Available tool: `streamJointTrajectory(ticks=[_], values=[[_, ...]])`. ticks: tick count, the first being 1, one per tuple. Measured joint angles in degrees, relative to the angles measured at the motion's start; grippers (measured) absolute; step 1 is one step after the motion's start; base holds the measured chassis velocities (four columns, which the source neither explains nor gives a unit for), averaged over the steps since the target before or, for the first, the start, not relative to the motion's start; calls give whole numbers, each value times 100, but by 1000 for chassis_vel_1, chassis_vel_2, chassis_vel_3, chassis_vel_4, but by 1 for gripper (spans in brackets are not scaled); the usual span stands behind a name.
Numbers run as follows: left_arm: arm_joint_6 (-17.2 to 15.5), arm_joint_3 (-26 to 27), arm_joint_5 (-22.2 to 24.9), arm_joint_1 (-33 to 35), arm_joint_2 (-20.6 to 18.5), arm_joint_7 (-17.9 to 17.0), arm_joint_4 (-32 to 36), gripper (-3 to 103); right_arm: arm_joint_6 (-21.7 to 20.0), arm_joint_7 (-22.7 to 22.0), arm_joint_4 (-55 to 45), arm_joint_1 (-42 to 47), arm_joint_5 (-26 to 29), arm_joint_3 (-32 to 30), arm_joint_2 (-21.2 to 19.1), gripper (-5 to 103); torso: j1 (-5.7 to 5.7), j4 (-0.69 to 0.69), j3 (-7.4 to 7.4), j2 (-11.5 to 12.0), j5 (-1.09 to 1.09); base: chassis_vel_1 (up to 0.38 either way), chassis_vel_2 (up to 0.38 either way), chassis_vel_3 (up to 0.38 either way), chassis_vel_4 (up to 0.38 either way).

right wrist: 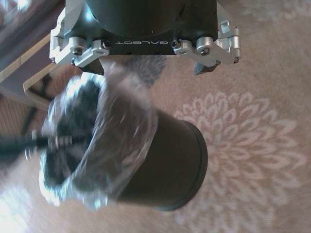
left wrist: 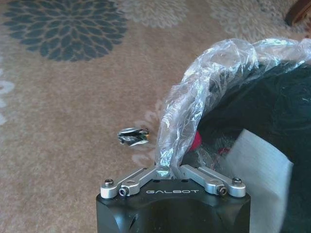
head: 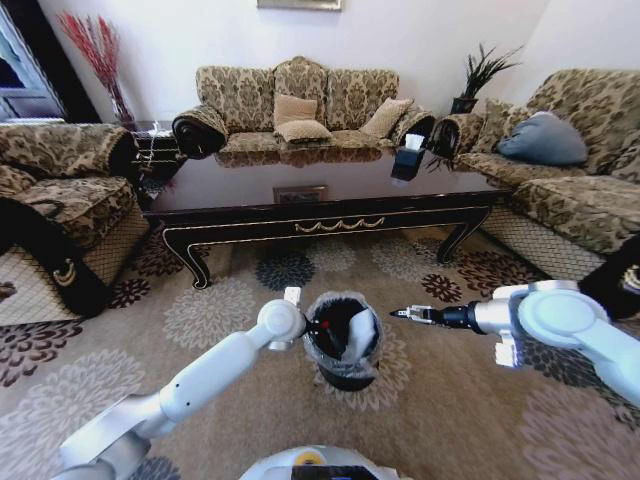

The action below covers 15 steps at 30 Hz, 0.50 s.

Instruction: Move to the front of the table and pick up the trash from the floor, then place it into the trash bin.

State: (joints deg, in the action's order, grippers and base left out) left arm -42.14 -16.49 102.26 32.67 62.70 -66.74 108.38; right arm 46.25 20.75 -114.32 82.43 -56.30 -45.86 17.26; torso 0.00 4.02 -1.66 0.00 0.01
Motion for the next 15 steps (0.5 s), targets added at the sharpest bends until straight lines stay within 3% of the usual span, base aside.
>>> streamJointTrajectory(ticks=[2, 6, 13, 15], values=[[0, 95, 0, 64, -30, 14, 37, 0, -2, -57, 140, -9, 239, -25, 71, 100, 0, 0, 0, 0, 0, 0, 0, 0, 0], [2, 975, 0, 654, -398, 82, 417, 0, -28, -418, 821, -5, 1675, -98, 811, 100, 0, 1, 0, 0, 0, 0, 0, 0, 0], [1, 1833, 52, 1370, -1141, 210, 798, 0, -46, -455, 1287, -79, 2226, 21, 1651, 100, 0, 0, 0, 0, 0, 0, 0, 0, 0], [1, 2207, 53, 1800, -1549, 271, 960, 0, -57, -445, 1566, -153, 2452, 142, 1916, 100, 0, -5, 0, 0, -1, 0, 0, 0, 0]])
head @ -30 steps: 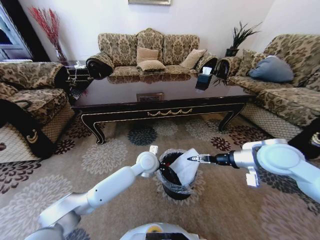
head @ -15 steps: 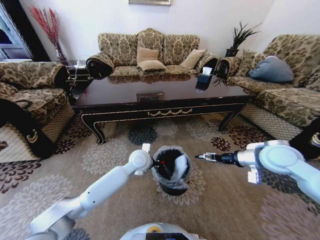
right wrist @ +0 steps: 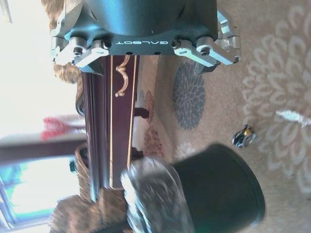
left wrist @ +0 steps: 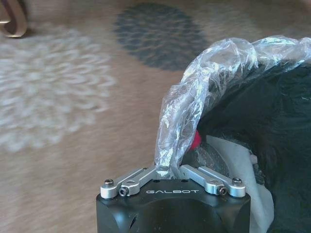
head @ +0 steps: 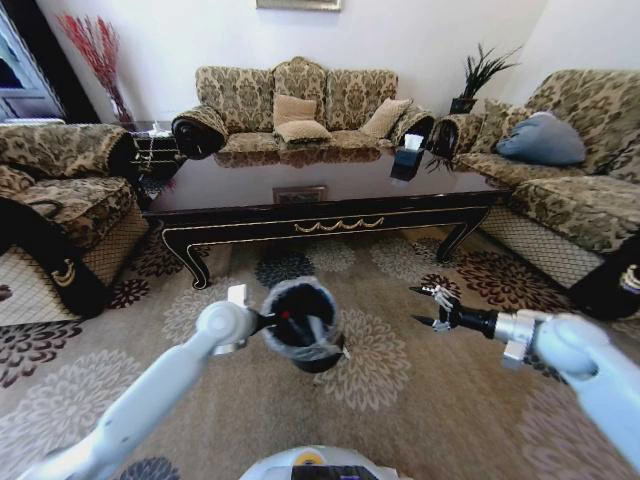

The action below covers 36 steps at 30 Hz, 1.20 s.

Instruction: Move to the front of the table and pick up the trash from the floor, then place it into the trash bin.

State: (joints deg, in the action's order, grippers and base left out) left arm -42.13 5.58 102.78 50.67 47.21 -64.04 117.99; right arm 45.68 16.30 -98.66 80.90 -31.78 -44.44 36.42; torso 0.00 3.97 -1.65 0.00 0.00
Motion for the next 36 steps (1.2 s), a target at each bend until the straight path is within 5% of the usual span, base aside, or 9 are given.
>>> streamJointTrajectory(ticks=[7, 12, 15, 24, 36], values=[[-2, 346, -139, 406, -294, 200, -33, 0, -3, -126, 650, -40, 2, 44, 421, 100, 0, 6, 0, 0, 2, 0, 0, 0, 0], [-2, 653, -671, 701, -340, 690, -268, 0, -71, -124, 1198, -154, 484, 218, 601, 100, 0, 9, -1, 0, 2, 0, 0, 0, 0], [0, 1099, -986, 1166, -436, 909, -353, 0, -311, -7, 1510, -332, 1043, 596, 592, 100, 0, 0, -1, 0, 0, 0, 0, 0, 0], [0, 1922, -1212, 2053, -378, 1191, -421, 0, -752, 148, 2135, -1136, 2192, 1608, 554, 100, 0, 5, -1, 0, 0, 0, 0, 0, 0], [-1, 2618, -1381, 2933, -153, 1453, -194, 0, -2151, 226, 2697, -2587, 4705, 3599, 693, 100, 0, 5, -1, 0, 0, 0, 0, 0, 0]])
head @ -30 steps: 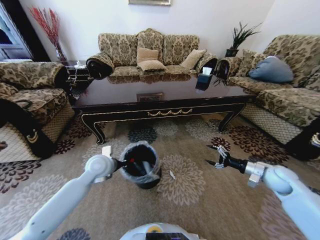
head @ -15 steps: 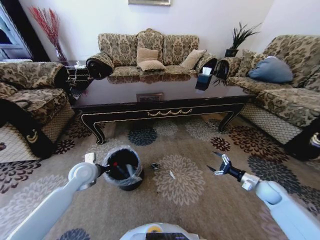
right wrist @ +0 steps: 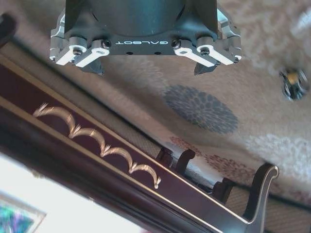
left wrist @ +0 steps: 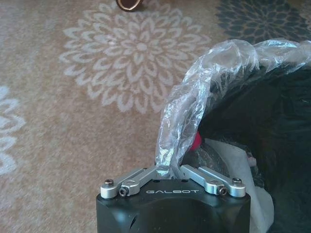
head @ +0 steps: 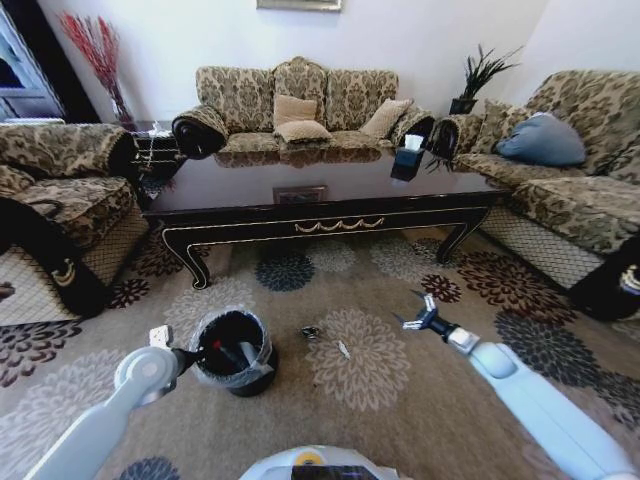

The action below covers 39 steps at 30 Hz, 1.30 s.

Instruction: Move to the front of the table and pick up the trash from the floor, then place it into the trash bin.

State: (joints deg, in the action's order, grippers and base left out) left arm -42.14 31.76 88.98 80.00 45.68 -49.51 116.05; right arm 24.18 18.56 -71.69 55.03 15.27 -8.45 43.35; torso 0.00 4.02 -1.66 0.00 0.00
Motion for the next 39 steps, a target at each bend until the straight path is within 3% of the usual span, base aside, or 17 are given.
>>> streamJointTrajectory(ticks=[9, 15, 28, 30, 32, 33, 39], values=[[0, 477, -102, 539, 109, 38, 362, 0, -919, 105, 349, -736, 1716, 1239, 325, 100, 0, 0, 0, 0, 1, 0, 0, 0, 0], [0, 533, -371, 659, 234, 151, 365, 0, -1266, -1, 324, -841, 2235, 1585, 591, 100, 0, -1, 0, 0, 1, 0, 0, 0, 0], [0, 560, -379, 710, 298, 141, 556, 0, -1329, 71, 699, -403, 1872, 1800, 1056, 101, 0, 1, 1, 0, 0, 0, 0, 0, 0], [0, 608, -371, 732, 291, 131, 586, 0, -1300, 106, 883, -370, 1867, 1910, 1109, 91, 0, 1, 1, 0, 0, 0, 0, 0, 0], [0, 639, -359, 741, 290, 129, 602, 0, -1285, 126, 967, -373, 1866, 1978, 1127, 91, 0, -1, 0, 0, 0, 0, 0, 0, 0], [0, 674, -338, 752, 289, 126, 620, 0, -1272, 150, 1038, -388, 1858, 2046, 1142, 84, 0, 0, 0, 0, 0, 0, 0, 0, 0], [0, 867, -268, 871, 286, 122, 720, 0, -1175, 349, 1485, -725, 1850, 2538, 1208, 94, 0, 0, 0, 0, 0, 0, 0, 0, 0]])
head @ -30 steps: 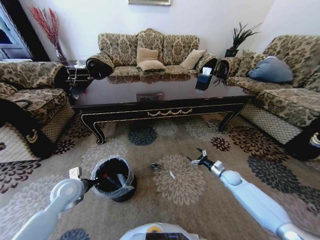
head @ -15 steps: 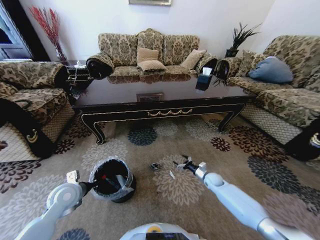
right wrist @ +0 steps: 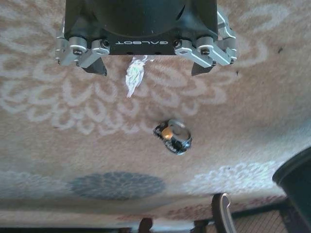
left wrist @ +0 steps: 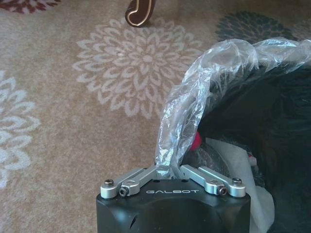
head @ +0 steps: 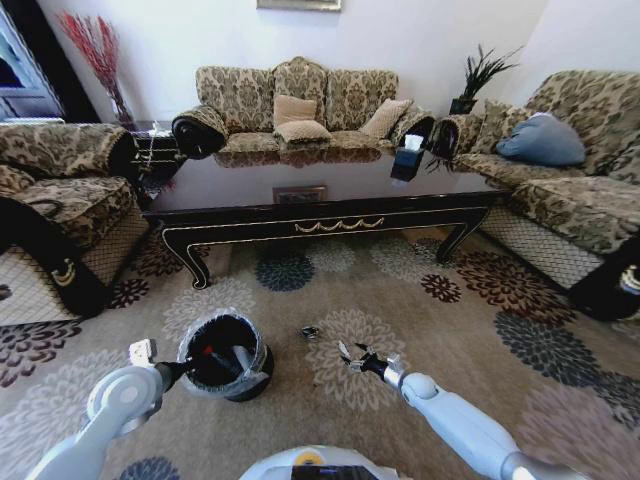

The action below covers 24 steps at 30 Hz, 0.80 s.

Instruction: Move to the front of the table and pick up the trash from the floor, then place it into the trash bin.

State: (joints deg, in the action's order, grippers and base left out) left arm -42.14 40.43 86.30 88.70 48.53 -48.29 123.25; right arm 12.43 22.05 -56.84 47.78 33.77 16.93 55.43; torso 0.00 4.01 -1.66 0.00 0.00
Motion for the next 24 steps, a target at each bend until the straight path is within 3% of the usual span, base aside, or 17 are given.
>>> streamJointTrajectory(ticks=[9, 12, 14, 17, 18, 20, 22, 23, 24], values=[[0, 79, 85, 61, -61, -89, 76, 0, 138, 165, 617, -471, 2, 392, 207, 94, 0, 0, 0, 0, 0, 0, 0, 0, 0], [0, 41, 127, 20, -66, -161, 106, 0, 251, 242, 842, -546, -72, 444, 329, 79, 0, 2, 0, 0, 0, 0, 0, 0, 0], [0, 41, 132, 20, -63, -168, 114, 0, 264, 242, 864, -554, -82, 444, 346, 79, 0, 1, 0, 0, 0, 0, 0, 0, 0], [-1, 69, 133, 44, -44, -186, 124, 0, 291, 242, 913, -570, -137, 442, 362, 63, 0, 0, 0, 0, 0, 0, 0, 0, 0], [-1, 69, 133, 44, -44, -186, 124, 0, 291, 242, 913, -570, -137, 442, 362, 63, 0, 0, 0, 0, 0, 0, 0, 0, 0], [0, 137, 138, 60, -15, -188, 128, 0, 398, 294, 1017, -571, -280, 475, 359, 51, 0, 0, 0, 0, 0, 0, 0, 0, 0], [0, 159, 149, 59, -10, -189, 124, 0, 429, 311, 1052, -571, -329, 485, 363, 51, 0, 0, 0, 0, 0, 0, 0, 0, 0], [0, 196, 184, 45, -9, -191, 97, 0, 477, 339, 1106, -571, -431, 504, 373, 41, 0, 1, 0, 0, 0, 0, 0, 0, 0], [0, 212, 201, 34, -18, -194, 85, 0, 500, 352, 1126, -569, -484, 508, 378, 41, 0, 1, 0, 0, 0, 0, 0, 0, 0]])
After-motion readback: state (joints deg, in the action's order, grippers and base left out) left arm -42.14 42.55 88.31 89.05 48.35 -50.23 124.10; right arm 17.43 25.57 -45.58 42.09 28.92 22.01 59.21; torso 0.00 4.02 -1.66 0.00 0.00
